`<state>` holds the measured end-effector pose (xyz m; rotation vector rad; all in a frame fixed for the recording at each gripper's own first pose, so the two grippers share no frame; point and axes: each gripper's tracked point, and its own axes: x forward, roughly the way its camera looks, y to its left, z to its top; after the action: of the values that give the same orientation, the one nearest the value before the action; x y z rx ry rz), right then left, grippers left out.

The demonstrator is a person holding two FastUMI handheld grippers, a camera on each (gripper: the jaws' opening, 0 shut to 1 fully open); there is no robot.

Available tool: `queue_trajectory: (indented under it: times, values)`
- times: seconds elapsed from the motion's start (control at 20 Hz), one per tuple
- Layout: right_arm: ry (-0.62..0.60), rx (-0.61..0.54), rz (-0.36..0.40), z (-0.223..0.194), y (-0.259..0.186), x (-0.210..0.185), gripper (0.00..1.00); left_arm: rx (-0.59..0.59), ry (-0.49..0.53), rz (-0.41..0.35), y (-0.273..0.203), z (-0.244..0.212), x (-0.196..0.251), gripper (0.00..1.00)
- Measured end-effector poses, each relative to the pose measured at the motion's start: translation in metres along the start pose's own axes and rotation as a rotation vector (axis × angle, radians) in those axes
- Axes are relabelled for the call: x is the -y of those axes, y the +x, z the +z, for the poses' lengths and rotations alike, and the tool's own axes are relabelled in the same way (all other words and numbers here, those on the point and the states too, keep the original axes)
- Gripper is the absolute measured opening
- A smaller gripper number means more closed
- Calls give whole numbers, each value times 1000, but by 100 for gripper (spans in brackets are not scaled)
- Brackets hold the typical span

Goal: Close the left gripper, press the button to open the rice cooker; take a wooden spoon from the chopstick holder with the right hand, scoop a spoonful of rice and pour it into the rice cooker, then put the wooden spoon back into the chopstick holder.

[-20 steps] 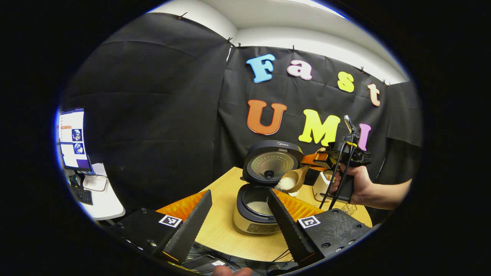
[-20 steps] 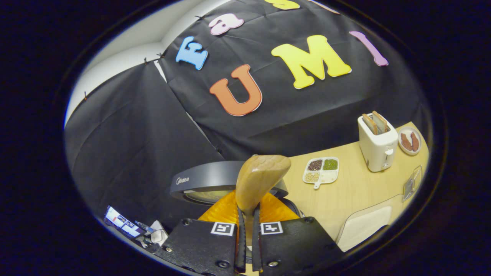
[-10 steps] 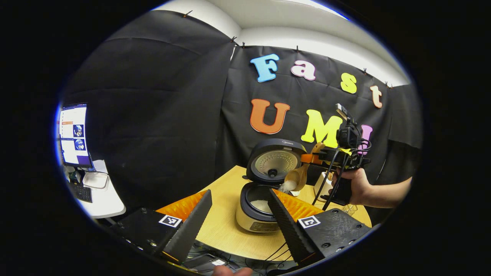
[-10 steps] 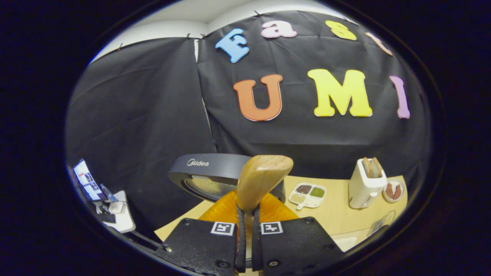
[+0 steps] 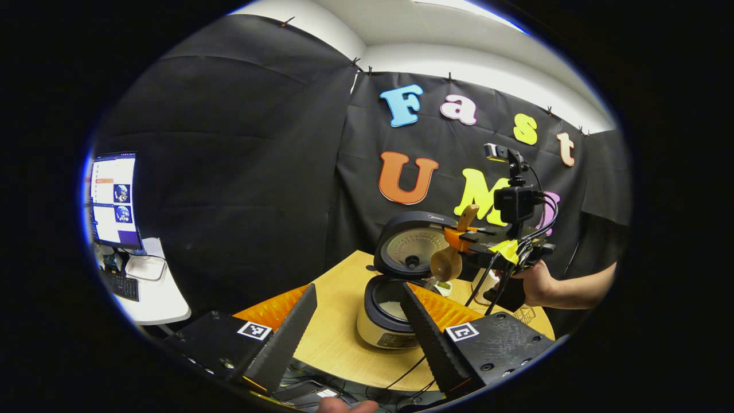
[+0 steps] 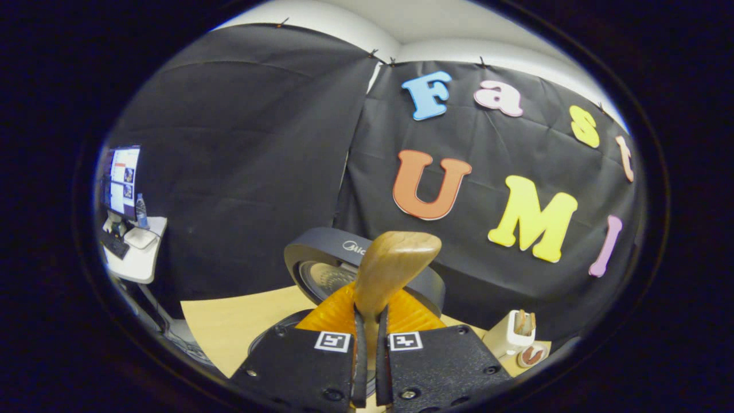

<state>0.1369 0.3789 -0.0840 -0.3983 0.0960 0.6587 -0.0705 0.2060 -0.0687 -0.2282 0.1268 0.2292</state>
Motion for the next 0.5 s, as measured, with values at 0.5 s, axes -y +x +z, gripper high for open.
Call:
queue_trajectory:
  times: [0.5]
  values:
    - [168,-13,16,1,-18,14,11,5,10,7,-5,7,5,95]
